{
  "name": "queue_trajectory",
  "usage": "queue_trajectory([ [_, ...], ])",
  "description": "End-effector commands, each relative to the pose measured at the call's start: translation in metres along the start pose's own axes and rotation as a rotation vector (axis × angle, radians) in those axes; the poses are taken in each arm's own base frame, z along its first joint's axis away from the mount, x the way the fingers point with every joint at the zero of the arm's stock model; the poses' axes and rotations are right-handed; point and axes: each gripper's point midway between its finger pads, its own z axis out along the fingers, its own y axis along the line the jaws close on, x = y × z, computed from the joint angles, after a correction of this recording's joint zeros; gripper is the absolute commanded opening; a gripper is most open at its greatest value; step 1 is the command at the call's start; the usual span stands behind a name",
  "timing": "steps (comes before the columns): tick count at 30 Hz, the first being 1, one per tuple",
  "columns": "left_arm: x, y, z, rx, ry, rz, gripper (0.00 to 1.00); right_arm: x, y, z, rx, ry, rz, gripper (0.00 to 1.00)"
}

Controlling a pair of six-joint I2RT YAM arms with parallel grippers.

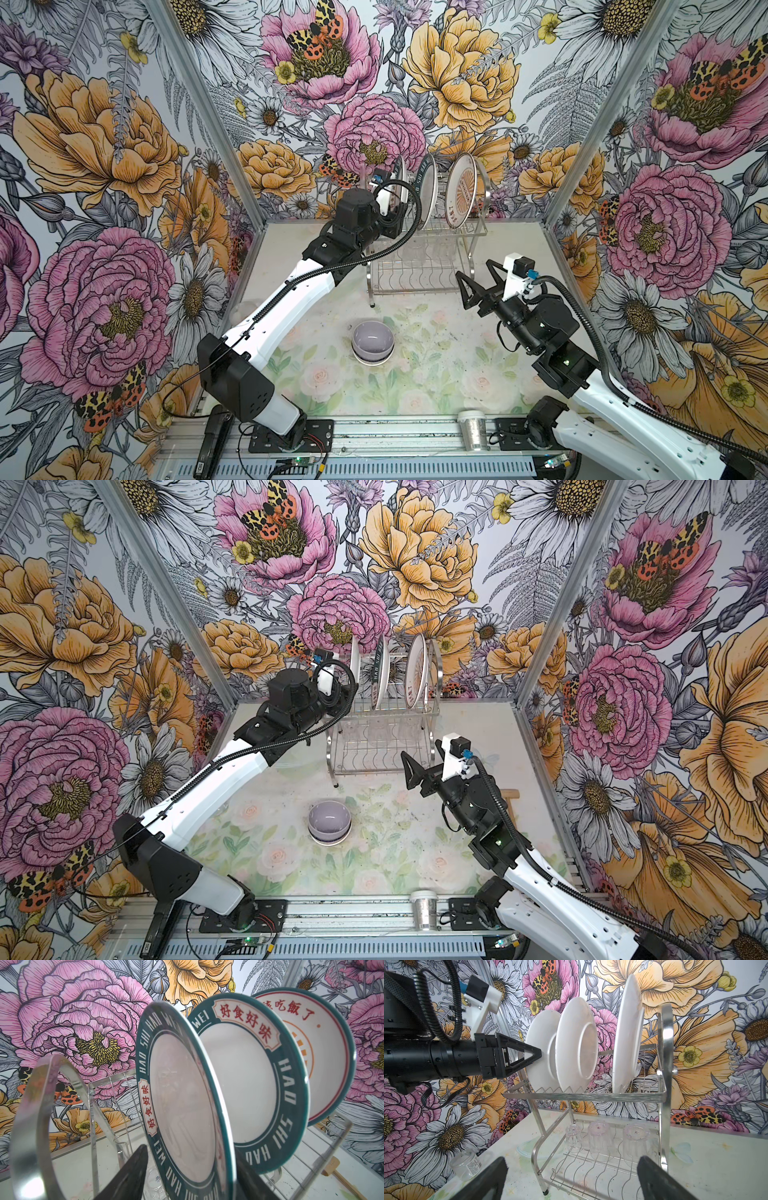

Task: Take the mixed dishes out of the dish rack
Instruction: 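Close the left gripper on the rim of the nearest green-rimmed plate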

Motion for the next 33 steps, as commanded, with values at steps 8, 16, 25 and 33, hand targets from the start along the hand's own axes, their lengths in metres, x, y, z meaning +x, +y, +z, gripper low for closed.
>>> queue_trajectory([
  [8,-0.003,-0.0013,0.0078,-0.014,-0.003,-0.031,0.4,-0.0044,0.0009,0.0,-0.024,-0.029,0.013,1.0],
  [16,-0.0044,-0.0022,0.0043,-0.006,-0.008,-0.072,0.28,-0.0039,-0.0012,-0.0011,-0.022,-0.032,0.017,1.0],
  [25,-0.0079,-0.0022,-0.001,-0.003,-0.02,-0.096,0.19,-0.0022,-0.003,0.0008,-0.019,-0.029,0.021,1.0],
  [33,-0.0114,-0.0025,-0.0012,-0.001,-0.03,-0.111,0.1,0.0004,-0.0026,0.0038,-0.026,-0.024,0.021,1.0],
])
